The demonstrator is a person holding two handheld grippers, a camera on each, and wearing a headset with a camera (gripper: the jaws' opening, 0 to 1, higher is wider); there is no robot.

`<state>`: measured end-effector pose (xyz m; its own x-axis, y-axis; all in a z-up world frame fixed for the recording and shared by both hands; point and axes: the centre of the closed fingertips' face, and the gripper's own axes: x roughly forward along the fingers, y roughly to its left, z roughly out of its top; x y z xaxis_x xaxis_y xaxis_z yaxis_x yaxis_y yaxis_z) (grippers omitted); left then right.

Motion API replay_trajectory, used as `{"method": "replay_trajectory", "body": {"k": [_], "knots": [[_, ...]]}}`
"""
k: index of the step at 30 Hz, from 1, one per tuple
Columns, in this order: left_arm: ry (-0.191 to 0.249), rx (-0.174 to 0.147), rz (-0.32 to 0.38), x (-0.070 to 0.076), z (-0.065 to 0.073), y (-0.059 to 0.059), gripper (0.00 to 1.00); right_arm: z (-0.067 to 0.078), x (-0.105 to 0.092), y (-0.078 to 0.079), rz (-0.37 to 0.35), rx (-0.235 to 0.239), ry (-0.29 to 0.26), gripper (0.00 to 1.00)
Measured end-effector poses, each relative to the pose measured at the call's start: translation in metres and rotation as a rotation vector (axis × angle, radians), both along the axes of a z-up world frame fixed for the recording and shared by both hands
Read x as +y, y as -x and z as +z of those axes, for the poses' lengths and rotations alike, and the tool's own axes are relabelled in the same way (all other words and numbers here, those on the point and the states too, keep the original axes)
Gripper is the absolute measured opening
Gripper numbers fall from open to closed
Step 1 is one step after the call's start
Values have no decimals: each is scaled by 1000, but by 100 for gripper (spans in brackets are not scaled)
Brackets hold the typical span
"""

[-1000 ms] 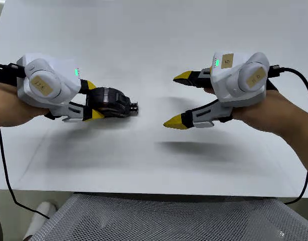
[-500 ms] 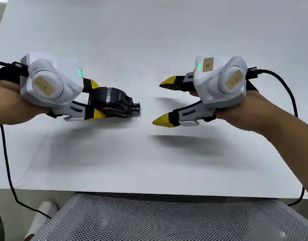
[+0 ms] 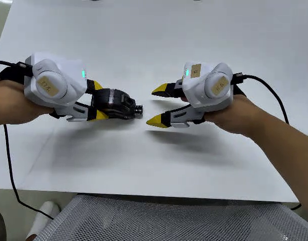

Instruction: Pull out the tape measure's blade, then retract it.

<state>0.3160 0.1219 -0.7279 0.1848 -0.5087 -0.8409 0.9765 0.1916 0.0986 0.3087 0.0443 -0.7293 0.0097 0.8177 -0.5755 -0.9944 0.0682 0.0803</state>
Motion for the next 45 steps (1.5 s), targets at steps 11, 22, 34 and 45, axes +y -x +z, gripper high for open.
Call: {"method": "replay_trajectory", "body": {"k": [11, 22, 34, 45], "knots": [[-9, 5, 6, 0, -1, 0, 26, -8, 11, 2, 21, 4, 2, 31], [-16, 10, 4, 0, 0, 0, 26, -14, 18, 1, 32, 1, -1, 25], [-21, 11, 4, 0, -1, 0, 27, -17, 23, 2, 49, -3, -2, 21], [-22, 12, 4, 1, -1, 0, 27, -20, 28, 2, 56, -12, -11, 14]]}}
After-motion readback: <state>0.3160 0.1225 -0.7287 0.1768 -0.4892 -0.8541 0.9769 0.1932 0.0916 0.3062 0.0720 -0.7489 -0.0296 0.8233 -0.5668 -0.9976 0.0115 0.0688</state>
